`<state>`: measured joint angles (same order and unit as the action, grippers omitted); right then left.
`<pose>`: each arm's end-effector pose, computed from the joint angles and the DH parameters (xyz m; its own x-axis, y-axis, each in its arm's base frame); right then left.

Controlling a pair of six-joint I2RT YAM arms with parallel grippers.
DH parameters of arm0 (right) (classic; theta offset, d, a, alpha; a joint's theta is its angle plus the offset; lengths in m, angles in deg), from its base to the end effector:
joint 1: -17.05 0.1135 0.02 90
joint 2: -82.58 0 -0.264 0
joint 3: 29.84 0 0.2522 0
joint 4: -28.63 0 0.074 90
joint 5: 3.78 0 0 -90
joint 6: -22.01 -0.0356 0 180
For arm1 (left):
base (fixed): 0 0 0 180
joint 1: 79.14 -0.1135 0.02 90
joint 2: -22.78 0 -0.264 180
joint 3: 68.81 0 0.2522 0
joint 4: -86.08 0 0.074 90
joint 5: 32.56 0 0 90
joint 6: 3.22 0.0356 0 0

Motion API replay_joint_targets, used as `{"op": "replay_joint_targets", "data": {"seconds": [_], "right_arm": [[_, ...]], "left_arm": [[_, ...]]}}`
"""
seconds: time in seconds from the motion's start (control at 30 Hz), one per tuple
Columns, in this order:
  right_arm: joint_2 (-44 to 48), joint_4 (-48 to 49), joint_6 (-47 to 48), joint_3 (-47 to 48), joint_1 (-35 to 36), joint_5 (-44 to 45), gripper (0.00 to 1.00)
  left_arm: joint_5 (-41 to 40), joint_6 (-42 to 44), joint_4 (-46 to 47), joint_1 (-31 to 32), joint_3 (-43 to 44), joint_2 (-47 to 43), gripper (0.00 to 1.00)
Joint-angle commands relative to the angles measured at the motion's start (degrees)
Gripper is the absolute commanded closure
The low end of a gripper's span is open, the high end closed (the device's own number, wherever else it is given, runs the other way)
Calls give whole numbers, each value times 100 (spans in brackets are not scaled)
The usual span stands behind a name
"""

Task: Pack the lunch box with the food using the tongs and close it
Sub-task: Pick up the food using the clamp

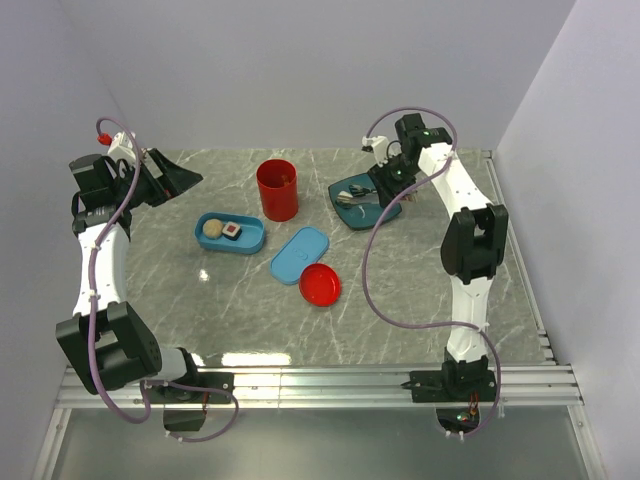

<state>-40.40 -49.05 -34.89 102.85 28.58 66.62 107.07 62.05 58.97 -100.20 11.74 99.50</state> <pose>0.4411 0.1022 0.2778 -0.5907 -0.6456 -0.4840 -0.7570 0.6510 0.0557 0.2898 0.0825 0.3489 -0.5108 -0.4871 -0.7084 0.2275 0.7180 -0.6578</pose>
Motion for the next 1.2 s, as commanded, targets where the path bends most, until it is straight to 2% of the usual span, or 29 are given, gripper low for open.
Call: {"op": "replay_joint_targets", "data": {"seconds": [0.0,0.37,0.6,0.87,1.17], "right_arm": [[-7,108,-5,279,-37,-45,46],[-156,169,-58,420,-10,-80,51],[-130,91,-23,420,-2,-88,60],[748,-147,108,-177,-37,-211,66],[1592,-867,320,-634,235,-711,67]], "left_arm": [[21,39,78,-30,142,17,1],[21,56,69,-39,151,26,1],[56,21,78,-39,194,70,0],[73,12,113,-39,168,0,1],[109,-67,236,-47,72,-79,1]]}}
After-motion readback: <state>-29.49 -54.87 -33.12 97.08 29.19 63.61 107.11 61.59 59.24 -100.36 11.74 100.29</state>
